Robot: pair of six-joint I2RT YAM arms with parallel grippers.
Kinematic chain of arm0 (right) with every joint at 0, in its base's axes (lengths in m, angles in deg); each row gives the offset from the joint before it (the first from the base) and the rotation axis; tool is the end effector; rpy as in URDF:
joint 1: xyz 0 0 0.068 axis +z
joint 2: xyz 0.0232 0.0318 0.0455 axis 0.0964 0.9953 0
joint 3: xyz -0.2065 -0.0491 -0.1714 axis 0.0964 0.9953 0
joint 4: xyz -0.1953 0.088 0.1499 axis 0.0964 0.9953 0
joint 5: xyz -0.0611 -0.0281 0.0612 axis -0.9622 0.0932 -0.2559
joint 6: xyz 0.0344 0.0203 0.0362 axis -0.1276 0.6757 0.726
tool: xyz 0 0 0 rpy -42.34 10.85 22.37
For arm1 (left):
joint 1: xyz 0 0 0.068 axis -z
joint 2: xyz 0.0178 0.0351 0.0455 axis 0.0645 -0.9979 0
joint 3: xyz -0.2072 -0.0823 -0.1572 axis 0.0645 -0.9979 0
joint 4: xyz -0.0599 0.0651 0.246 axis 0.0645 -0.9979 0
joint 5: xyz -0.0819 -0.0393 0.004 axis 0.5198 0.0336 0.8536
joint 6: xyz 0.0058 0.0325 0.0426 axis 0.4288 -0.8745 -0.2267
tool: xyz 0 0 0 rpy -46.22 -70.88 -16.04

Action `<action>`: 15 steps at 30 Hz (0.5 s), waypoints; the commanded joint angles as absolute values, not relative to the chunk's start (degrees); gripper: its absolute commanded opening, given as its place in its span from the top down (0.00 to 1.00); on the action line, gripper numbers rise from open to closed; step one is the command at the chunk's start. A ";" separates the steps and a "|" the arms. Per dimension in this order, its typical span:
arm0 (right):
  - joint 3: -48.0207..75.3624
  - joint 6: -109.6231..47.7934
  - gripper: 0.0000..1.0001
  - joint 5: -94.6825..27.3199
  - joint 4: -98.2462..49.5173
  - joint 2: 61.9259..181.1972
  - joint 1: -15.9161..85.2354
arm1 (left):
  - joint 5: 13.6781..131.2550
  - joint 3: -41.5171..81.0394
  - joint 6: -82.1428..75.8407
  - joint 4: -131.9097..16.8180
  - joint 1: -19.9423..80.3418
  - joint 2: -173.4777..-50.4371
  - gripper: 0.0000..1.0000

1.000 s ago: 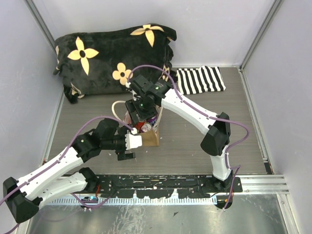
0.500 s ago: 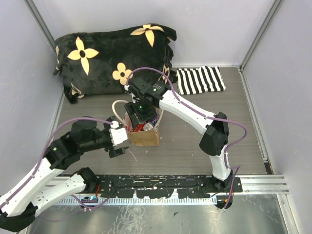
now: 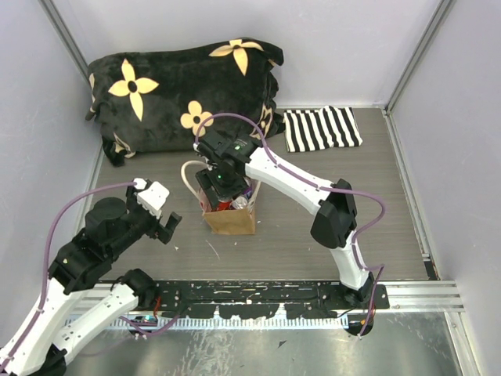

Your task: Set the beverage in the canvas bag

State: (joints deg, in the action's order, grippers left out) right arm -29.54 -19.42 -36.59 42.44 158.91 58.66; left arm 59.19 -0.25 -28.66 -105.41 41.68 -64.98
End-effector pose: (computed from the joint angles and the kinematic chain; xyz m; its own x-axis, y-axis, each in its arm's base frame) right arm 0.2575 0.3483 0.3066 -0.7809 -0.5192 -0.3473 -0.6017 0.7745 0.1950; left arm 0.0724 -0.0526 0.3517 -0.1547 0.4250 -0.8919 0.6042 0.7549 0.2549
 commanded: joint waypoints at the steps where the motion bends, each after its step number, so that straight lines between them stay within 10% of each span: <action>1: -34.32 -19.64 0.99 -42.79 42.70 158.70 59.76 | 57.72 -1.73 -19.50 -105.31 39.43 -66.46 0.02; 15: -39.83 -19.79 0.99 -48.85 47.36 163.98 63.20 | 60.75 -3.77 -16.40 -100.59 36.59 -68.46 0.02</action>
State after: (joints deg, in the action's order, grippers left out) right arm -36.12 -19.29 -44.66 47.57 163.11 62.42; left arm 59.65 -3.04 -17.52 -103.72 36.98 -68.34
